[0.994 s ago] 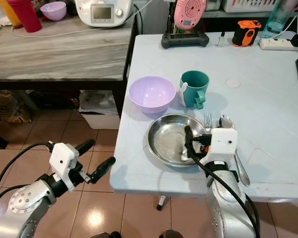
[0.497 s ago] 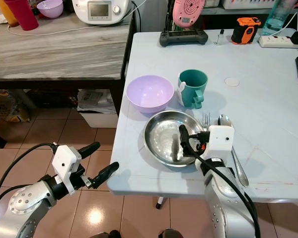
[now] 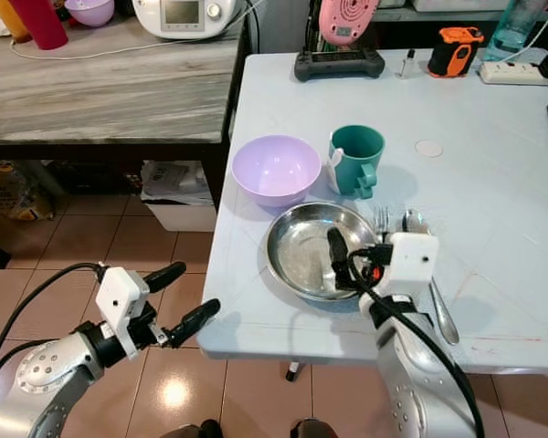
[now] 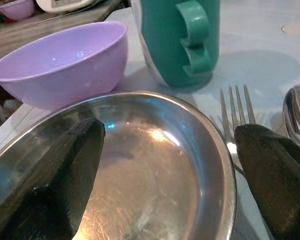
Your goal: Setting the table
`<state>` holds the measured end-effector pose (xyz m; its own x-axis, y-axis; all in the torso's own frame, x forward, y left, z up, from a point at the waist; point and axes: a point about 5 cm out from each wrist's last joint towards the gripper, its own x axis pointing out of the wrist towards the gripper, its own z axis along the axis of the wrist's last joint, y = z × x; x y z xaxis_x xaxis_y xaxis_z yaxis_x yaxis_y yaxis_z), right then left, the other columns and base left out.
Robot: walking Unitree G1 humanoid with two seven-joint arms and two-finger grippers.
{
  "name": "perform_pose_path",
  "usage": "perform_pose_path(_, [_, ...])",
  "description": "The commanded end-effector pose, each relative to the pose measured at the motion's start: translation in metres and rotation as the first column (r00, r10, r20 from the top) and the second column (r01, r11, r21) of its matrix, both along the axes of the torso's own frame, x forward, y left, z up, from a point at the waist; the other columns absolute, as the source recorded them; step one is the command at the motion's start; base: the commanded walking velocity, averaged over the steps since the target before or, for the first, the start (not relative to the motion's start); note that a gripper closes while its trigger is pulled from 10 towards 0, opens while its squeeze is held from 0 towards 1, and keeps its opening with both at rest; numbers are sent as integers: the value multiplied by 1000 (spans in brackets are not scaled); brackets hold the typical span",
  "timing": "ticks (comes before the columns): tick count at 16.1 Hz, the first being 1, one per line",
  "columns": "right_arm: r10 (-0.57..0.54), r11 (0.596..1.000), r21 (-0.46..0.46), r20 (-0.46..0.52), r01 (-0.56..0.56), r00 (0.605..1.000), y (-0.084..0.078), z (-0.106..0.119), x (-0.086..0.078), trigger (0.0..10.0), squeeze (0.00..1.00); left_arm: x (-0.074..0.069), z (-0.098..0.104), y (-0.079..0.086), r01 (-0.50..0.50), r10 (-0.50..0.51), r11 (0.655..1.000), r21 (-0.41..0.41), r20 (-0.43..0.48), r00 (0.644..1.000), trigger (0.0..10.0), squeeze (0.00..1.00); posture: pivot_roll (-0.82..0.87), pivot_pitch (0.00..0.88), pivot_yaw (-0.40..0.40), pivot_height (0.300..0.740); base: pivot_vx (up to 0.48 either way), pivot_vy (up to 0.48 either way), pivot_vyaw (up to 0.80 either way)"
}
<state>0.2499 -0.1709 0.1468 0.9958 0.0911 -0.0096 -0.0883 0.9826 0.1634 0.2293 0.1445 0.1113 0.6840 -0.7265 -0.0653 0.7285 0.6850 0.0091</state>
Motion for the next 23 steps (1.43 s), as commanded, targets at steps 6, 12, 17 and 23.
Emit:
perform_pose_path(6, [15,998,63,-66,-10,998,1,-11,-11,10000,0,0,8,-3,29,-29,1000,0,10,1000,10000,0,-194,186,51,740,0,0,0])
perform_pose_path(12, [-9,999,32,-80,12,997,-2,-15,-11,10000,0,0,10,-3,15,-15,1000,-18,8,1000,10000,0,-190,189,55,740,0,0,0])
perform_pose_path(17, [-13,998,55,-117,19,993,-3,-21,4,10000,0,0,14,-11,90,-90,996,-22,-8,996,10000,0,-187,191,57,740,0,0,0])
perform_pose_path(23, [61,994,99,-135,-47,989,9,-19,17,0,0,0,14,-12,117,-118,993,-14,-4,993,10000,0,-179,191,52,740,0,0,0])
